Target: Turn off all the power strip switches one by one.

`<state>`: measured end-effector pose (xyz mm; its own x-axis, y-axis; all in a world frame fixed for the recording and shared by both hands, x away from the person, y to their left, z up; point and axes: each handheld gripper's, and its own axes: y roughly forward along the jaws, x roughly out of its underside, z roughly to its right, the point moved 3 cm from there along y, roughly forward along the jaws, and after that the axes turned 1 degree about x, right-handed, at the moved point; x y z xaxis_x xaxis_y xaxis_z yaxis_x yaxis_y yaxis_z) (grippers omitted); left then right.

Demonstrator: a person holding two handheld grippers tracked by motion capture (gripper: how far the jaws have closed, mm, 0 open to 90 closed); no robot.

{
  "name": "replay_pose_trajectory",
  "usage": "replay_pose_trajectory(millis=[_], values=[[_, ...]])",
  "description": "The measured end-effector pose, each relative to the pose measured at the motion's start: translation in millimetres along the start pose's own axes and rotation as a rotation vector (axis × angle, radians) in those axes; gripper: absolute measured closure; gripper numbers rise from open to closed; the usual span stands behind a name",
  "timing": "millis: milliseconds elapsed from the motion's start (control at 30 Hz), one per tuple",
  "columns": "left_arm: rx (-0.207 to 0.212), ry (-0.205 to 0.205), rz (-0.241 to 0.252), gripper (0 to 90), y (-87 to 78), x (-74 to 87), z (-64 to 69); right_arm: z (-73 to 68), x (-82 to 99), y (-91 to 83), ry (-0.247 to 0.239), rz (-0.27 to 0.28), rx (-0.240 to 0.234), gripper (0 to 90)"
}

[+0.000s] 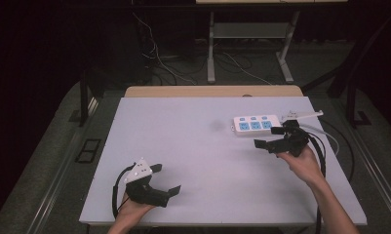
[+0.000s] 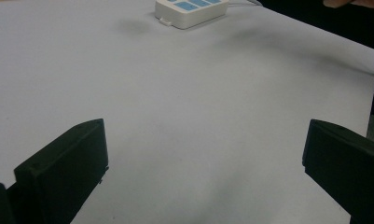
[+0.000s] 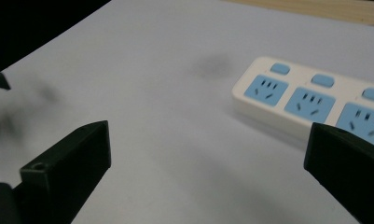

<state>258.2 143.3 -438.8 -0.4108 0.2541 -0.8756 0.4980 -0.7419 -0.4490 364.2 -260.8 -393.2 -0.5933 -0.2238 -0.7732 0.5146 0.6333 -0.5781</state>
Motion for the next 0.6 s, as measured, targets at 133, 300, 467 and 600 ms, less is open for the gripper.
replay_pose_trajectory(millis=[133, 300, 467, 600], values=[[0.0, -0.001, 0.001, 0.0, -0.3, 0.2, -0.2, -11.0, 18.7, -9.6, 0.001, -0.005, -0.003, 0.4], [-0.002, -0.001, 0.001, 0.0, -0.2, 0.1, 0.0, -25.5, 40.6, -19.3, 0.0, -0.002, -0.019, 0.4], [-0.003, -0.003, 0.001, 0.0, -0.1, 0.3, -0.1, -32.6, 62.1, -24.1, 0.008, -0.007, -0.01, 0.4], [-0.005, -0.004, 0.0, 0.0, 0.1, 0.1, -0.6, -34.4, 76.2, -27.4, 0.024, -0.001, -0.013, 0.5]])
